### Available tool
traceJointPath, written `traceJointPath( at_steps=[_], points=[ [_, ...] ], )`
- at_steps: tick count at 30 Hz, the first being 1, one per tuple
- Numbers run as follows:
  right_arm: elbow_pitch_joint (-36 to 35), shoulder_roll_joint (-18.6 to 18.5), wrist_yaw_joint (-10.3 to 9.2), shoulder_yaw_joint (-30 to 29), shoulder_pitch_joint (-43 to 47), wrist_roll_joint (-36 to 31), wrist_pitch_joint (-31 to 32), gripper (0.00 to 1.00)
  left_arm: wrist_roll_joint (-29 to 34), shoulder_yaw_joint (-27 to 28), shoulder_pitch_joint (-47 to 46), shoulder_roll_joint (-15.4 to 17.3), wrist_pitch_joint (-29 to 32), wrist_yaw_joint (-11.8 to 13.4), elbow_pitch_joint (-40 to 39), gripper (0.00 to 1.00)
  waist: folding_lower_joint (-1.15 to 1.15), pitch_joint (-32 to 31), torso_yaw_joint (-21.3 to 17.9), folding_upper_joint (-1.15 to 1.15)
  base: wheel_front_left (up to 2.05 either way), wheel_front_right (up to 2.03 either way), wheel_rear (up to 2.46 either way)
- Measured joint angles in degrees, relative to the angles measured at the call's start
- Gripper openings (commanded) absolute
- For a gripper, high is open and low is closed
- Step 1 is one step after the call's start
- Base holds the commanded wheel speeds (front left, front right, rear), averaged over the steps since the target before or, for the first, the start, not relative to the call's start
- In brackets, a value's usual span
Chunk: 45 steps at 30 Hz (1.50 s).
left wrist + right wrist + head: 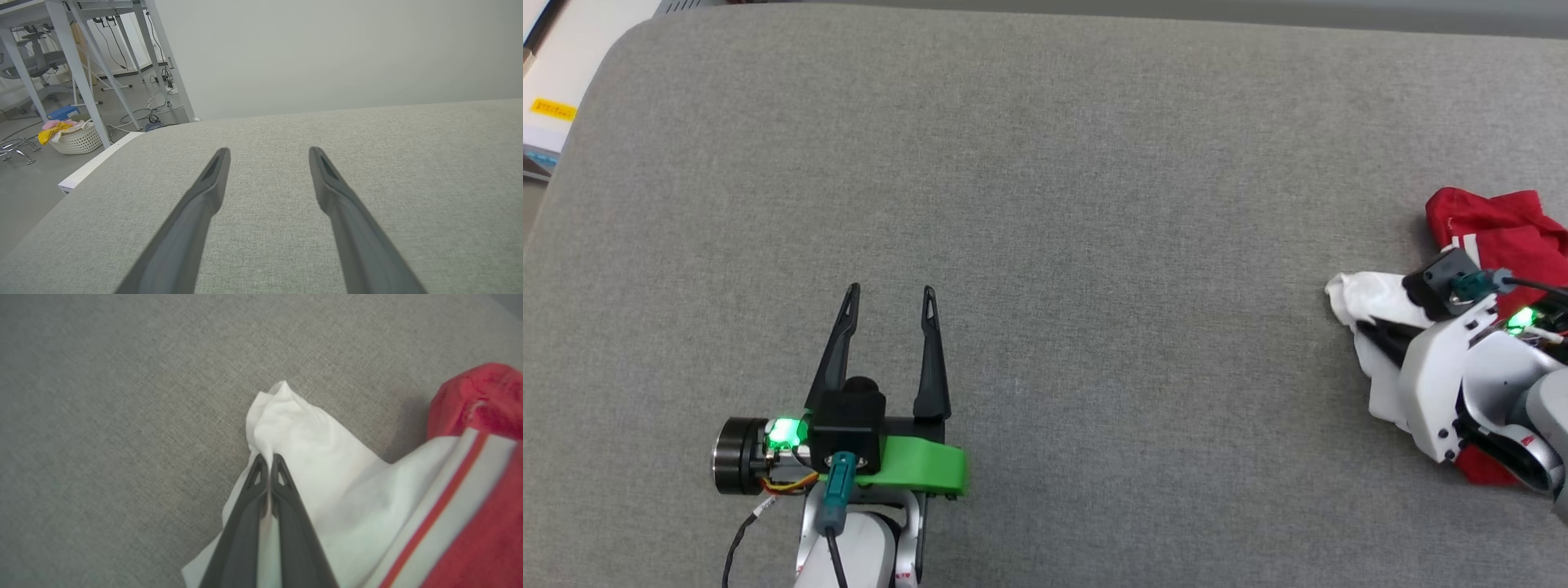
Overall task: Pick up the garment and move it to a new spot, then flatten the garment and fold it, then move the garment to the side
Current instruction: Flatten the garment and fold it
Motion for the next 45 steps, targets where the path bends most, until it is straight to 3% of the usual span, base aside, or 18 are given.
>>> traceJointPath(
  at_steps=[11,16,22,31,40,45],
  points=[
    [-7.3,1.8,-0.01,-12.8,-2.8,-2.7,-5.4,0.00,0.0,-0.1,1.0,0.1,0.0,-0.1,0.1,1.00,0.00,-3.5,-0.5,0.00,0.00,0.00,0.00],
    [-9.8,4.8,-0.01,-12.6,-6.1,-5.0,-4.9,0.00,-0.3,-0.1,1.0,0.1,0.0,-0.1,0.0,1.00,0.00,-3.4,0.6,0.00,0.00,0.00,0.00],
    [-9.0,11.1,-0.01,-5.9,-12.0,-6.1,-4.1,0.00,-0.5,-0.1,1.0,0.0,0.0,-0.1,-0.3,1.00,0.00,-2.2,1.7,0.00,0.00,0.00,0.00],
    [2.5,21.2,-0.01,8.9,-19.7,-6.4,-5.3,0.00,-0.6,-0.5,0.5,-0.3,0.0,0.1,-0.4,1.00,0.00,0.7,3.7,0.00,0.00,0.00,0.00],
    [14.3,25.4,-0.01,27.2,-20.1,-2.1,-5.1,0.00,-1.0,-0.5,-0.2,-0.6,0.0,0.6,-0.4,1.00,0.00,3.1,5.4,0.00,0.00,0.00,0.00],
    [16.9,26.3,-0.23,30.0,-20.8,0.1,-4.6,0.00,-1.0,-0.5,-0.3,-0.7,0.0,0.6,-0.1,1.00,0.00,3.3,5.3,0.00,0.00,0.00,0.00]
  ],
)
